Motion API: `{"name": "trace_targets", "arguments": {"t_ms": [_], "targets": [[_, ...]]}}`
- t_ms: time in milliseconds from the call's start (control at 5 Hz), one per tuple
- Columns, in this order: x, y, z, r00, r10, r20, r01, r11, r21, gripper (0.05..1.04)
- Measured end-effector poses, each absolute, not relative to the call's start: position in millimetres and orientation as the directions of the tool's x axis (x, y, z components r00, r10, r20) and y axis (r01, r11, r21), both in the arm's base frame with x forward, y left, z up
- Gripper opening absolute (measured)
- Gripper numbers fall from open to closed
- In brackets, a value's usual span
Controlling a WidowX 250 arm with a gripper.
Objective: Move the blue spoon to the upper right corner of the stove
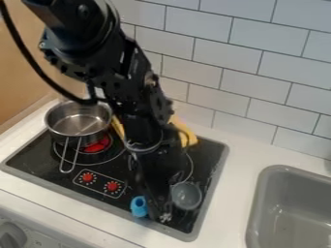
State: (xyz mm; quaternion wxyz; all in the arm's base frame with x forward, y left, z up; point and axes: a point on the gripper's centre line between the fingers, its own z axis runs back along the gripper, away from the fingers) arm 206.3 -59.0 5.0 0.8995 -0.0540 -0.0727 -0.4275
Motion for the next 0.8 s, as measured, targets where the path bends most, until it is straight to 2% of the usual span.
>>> {"name": "trace_targets", "arguments": {"t_ms": [400, 800], "targets": [[234.9, -69.8, 22.7, 0.692, -0.681, 0.24, 0.706, 0.707, -0.029, 0.295], [286.3, -73.3, 33.7, 0.8, -0.54, 0.262, 0.558, 0.83, 0.006, 0.295]]}}
